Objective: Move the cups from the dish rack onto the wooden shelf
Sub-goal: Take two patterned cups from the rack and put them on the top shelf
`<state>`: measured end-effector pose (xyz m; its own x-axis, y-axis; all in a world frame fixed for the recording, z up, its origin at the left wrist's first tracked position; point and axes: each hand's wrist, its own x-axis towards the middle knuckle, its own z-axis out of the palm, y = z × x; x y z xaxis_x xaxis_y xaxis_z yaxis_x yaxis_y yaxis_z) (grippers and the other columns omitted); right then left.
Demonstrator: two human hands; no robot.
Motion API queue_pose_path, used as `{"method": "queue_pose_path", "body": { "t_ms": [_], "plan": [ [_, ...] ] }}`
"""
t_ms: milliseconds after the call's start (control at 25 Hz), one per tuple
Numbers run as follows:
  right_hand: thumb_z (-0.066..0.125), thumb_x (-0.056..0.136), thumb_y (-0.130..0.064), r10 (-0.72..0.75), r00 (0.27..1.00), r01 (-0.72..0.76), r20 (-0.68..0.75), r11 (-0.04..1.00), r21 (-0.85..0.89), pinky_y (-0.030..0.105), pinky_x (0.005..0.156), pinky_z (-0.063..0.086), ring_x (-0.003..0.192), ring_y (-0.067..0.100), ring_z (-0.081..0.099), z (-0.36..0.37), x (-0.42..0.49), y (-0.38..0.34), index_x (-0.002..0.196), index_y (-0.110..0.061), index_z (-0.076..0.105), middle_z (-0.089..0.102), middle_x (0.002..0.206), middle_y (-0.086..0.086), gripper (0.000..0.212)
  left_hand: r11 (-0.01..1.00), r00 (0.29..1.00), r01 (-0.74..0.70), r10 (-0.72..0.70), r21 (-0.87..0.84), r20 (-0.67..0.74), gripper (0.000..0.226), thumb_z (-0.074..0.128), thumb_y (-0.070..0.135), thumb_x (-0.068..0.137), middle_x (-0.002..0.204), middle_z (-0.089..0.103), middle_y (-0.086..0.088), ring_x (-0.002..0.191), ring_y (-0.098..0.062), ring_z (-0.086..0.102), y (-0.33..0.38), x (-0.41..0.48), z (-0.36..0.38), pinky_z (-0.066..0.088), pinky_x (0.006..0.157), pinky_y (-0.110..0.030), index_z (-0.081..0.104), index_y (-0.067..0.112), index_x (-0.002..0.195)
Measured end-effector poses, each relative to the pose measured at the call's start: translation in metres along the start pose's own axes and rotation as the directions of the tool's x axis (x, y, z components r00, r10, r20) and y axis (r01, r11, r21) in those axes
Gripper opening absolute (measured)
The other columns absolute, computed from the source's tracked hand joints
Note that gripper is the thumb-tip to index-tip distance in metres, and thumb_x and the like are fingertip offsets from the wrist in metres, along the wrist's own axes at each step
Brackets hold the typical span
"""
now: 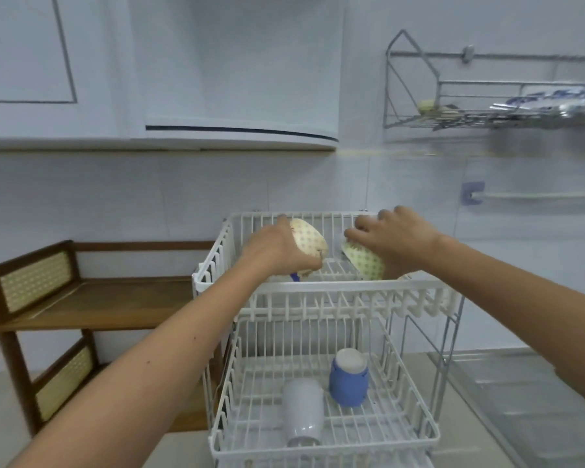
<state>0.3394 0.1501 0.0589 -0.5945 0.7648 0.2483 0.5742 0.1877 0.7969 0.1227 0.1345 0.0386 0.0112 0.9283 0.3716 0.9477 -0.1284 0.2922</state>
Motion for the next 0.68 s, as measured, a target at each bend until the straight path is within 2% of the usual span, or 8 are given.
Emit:
{"method": "queue_pose_path", "body": {
  "t_ms": [80, 120, 240, 320, 440, 520, 600, 680],
  "plan": [
    [0.069, 0.053, -0.061, 0.165, 0.985, -0.153, -0.042, 0.967, 0.201, 0.031, 0.058, 0.037, 0.088, 0.028, 0.062, 0.001, -0.008, 0.006, 0.126, -0.025, 0.031, 0.052, 0.120, 0.000, 0.089, 0.990, 0.998, -0.026, 0.019, -0.140, -0.053, 0.096, 0.068, 0.065, 0.054, 0.109, 0.057, -0.002, 0.093, -0.026, 0.056, -0.009, -0.002, -0.014, 0.049, 0.064, -0.031, 0.035, 0.019, 0.130],
    [0.068, 0.050, -0.065, 0.258, 0.965, -0.224, -0.055, 0.911, 0.345, 0.031, 0.058, 0.038, 0.088, 0.027, 0.061, 0.000, -0.011, 0.008, 0.124, -0.025, 0.033, 0.053, 0.118, -0.001, 0.091, 0.974, 0.997, -0.039, 0.022, -0.223, -0.080, 0.095, 0.068, 0.066, 0.053, 0.106, 0.055, 0.001, 0.091, -0.023, 0.054, -0.014, -0.003, -0.021, 0.047, 0.062, -0.030, 0.034, 0.021, 0.129],
    [0.068, 0.044, -0.070, 0.497, 0.867, -0.322, -0.014, 0.582, 0.747, 0.035, 0.064, 0.043, 0.088, 0.023, 0.056, -0.015, -0.018, 0.004, 0.121, -0.027, 0.035, 0.054, 0.114, -0.005, 0.094, 0.886, 0.990, -0.093, 0.036, -0.454, -0.133, 0.092, 0.073, 0.064, 0.049, 0.102, 0.053, 0.011, 0.089, -0.012, 0.056, -0.035, -0.013, -0.043, 0.050, 0.064, -0.028, 0.034, 0.029, 0.125],
    [0.067, 0.042, -0.072, 0.603, 0.797, -0.293, 0.028, 0.346, 0.891, 0.035, 0.064, 0.042, 0.085, 0.019, 0.052, -0.032, -0.018, -0.006, 0.117, -0.028, 0.037, 0.054, 0.102, -0.006, 0.092, 0.796, 0.982, -0.168, 0.087, -0.581, -0.165, 0.087, 0.078, 0.056, 0.049, 0.103, 0.053, 0.019, 0.092, -0.004, 0.056, -0.052, -0.024, -0.054, 0.052, 0.065, -0.023, 0.035, 0.035, 0.121],
    [0.069, 0.043, -0.072, 0.666, 0.742, -0.163, 0.079, 0.065, 0.985, 0.029, 0.055, 0.043, 0.079, 0.015, 0.056, -0.065, -0.007, -0.030, 0.107, -0.031, 0.042, 0.057, 0.091, -0.010, 0.080, 0.669, 0.966, -0.228, 0.068, -0.707, -0.248, 0.088, 0.082, 0.045, 0.046, 0.112, 0.056, 0.013, 0.105, -0.009, 0.058, -0.090, -0.038, -0.068, 0.055, 0.081, -0.031, 0.036, 0.033, 0.121],
    [0.078, 0.051, -0.062, 0.665, 0.739, -0.070, 0.103, -0.076, 0.995, 0.024, 0.055, 0.046, 0.085, 0.013, 0.060, -0.095, 0.008, -0.051, 0.105, -0.030, 0.046, 0.059, 0.092, -0.015, 0.070, 0.627, 0.963, -0.222, 0.023, -0.747, -0.267, 0.087, 0.085, 0.038, 0.050, 0.113, 0.058, 0.009, 0.106, -0.011, 0.060, -0.124, -0.043, -0.079, 0.054, 0.083, -0.029, 0.037, 0.030, 0.123],
    [0.079, 0.050, -0.060, 0.621, 0.776, -0.008, 0.113, -0.170, 0.985, 0.035, 0.066, 0.055, 0.092, 0.017, 0.064, -0.130, 0.027, -0.075, 0.108, -0.026, 0.051, 0.065, 0.097, -0.009, 0.072, 0.626, 0.971, -0.176, -0.018, -0.760, -0.240, 0.081, 0.086, 0.027, 0.059, 0.111, 0.060, 0.009, 0.103, -0.007, 0.060, -0.165, -0.050, -0.087, 0.053, 0.078, -0.023, 0.038, 0.027, 0.124],
    [0.075, 0.044, -0.066, 0.566, 0.816, 0.001, 0.115, -0.199, 0.980, 0.043, 0.074, 0.058, 0.091, 0.018, 0.067, -0.165, 0.045, -0.104, 0.109, -0.027, 0.054, 0.068, 0.100, -0.004, 0.078, 0.666, 0.978, -0.111, -0.059, -0.738, -0.201, 0.079, 0.086, 0.021, 0.062, 0.109, 0.060, 0.009, 0.100, -0.004, 0.060, -0.214, -0.061, -0.089, 0.052, 0.073, -0.017, 0.039, 0.024, 0.125]
  ]
}}
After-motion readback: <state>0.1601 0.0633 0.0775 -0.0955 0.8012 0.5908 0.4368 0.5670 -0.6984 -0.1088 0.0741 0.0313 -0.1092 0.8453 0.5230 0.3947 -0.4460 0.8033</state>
